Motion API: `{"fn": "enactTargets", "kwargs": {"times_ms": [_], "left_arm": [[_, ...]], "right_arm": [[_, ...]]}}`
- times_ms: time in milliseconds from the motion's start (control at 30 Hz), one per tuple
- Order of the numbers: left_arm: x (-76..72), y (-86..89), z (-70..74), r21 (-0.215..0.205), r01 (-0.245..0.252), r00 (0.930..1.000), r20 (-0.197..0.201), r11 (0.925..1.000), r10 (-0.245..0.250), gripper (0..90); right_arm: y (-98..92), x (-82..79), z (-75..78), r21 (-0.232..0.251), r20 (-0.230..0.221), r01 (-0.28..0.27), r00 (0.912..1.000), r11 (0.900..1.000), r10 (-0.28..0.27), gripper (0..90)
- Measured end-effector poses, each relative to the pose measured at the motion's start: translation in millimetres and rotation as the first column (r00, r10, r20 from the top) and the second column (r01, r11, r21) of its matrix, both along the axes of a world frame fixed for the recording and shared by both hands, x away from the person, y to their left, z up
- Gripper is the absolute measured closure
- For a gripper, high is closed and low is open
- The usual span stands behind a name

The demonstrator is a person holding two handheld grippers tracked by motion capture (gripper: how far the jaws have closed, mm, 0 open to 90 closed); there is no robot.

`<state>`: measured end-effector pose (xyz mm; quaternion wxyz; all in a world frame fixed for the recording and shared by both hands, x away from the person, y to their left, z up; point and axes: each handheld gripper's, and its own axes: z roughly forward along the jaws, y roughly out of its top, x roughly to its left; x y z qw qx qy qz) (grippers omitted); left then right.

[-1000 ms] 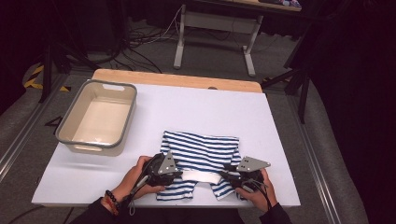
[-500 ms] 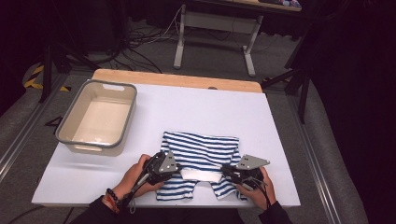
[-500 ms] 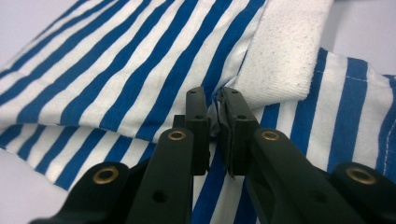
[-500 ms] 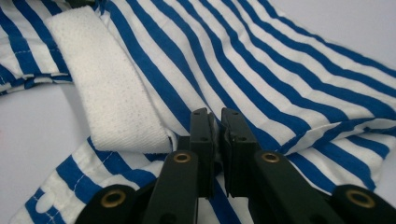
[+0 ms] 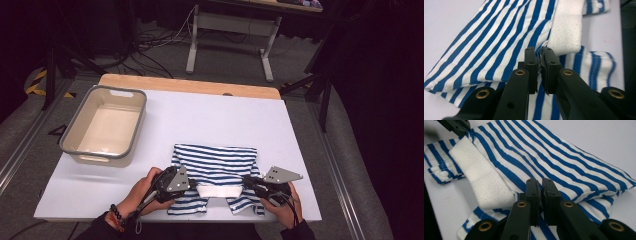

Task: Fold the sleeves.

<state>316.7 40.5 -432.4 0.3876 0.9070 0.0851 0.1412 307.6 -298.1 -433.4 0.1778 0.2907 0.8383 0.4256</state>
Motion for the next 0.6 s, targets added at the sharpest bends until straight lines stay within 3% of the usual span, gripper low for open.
{"fn": "enactTargets", "kwargs": {"times_ms": [133,367,600], "left_arm": [[-9.3,0.2,-2.5,0.006,0.020,0.9998,-0.003,0.9998,-0.020,83.9],[-18.9,-0.5,-14.3,0.013,0.024,0.9986,-0.047,0.9996,-0.024,83.7],[-18.5,-2.0,-23.9,0.047,0.030,0.9977,-0.062,0.9984,-0.027,83.7]], "right_arm": [[-1.3,-12.1,-1.2,-0.011,-0.004,-0.015,0.9999,1.000,0.015,84.6],[-3.4,-20.3,-6.6,-0.012,-0.026,-0.023,0.9994,1.000,0.023,84.4],[0.4,-21.1,-15.5,-0.073,-0.037,-0.028,0.9990,0.997,0.025,83.9]]}}
